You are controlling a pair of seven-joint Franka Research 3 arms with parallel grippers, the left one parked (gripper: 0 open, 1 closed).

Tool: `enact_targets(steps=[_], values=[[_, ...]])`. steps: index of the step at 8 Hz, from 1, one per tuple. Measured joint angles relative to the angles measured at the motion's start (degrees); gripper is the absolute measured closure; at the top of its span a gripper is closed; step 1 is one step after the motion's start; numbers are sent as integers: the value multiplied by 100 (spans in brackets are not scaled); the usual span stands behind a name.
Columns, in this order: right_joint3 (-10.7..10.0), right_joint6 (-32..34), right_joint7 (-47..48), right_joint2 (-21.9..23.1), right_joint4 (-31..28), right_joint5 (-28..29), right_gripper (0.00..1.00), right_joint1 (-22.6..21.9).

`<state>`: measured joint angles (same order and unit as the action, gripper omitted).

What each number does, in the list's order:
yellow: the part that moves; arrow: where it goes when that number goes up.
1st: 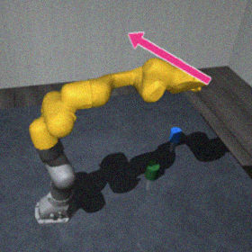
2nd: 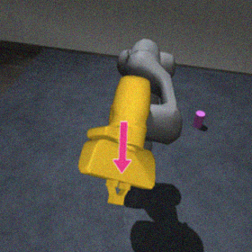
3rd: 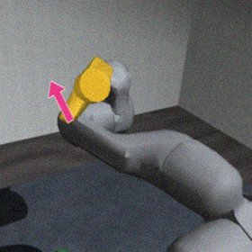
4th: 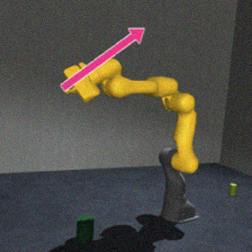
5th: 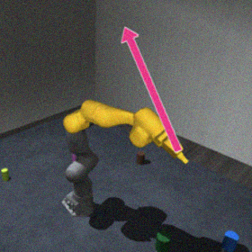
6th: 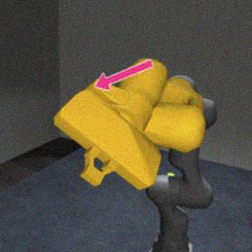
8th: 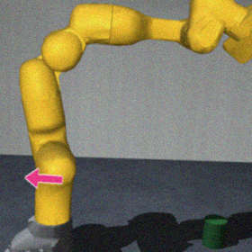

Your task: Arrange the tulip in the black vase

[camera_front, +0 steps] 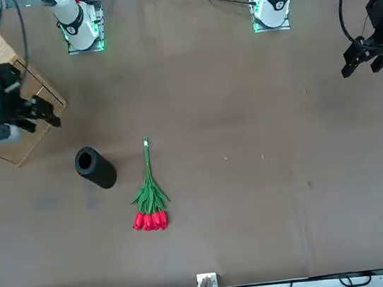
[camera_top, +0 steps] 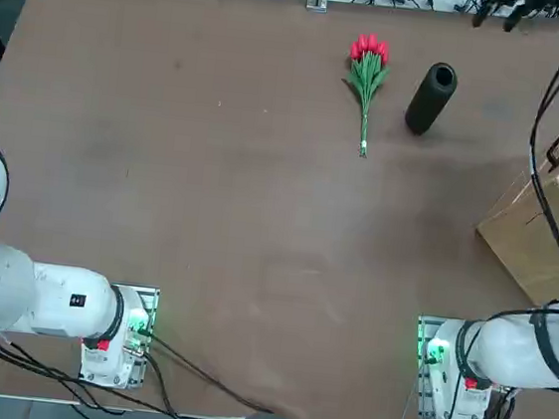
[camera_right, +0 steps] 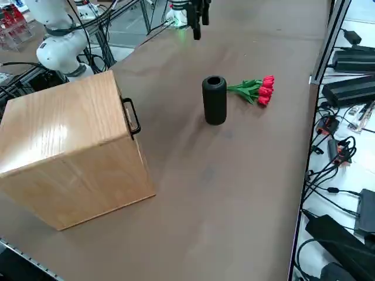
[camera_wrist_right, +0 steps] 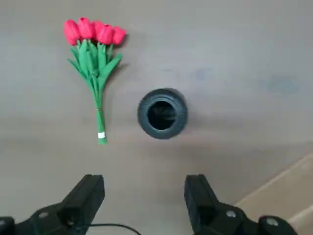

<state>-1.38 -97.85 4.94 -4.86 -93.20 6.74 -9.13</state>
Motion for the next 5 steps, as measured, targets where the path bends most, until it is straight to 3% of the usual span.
enact_targets(steps=[5], values=[[14,-929,474,-856,1,16,0,-802]])
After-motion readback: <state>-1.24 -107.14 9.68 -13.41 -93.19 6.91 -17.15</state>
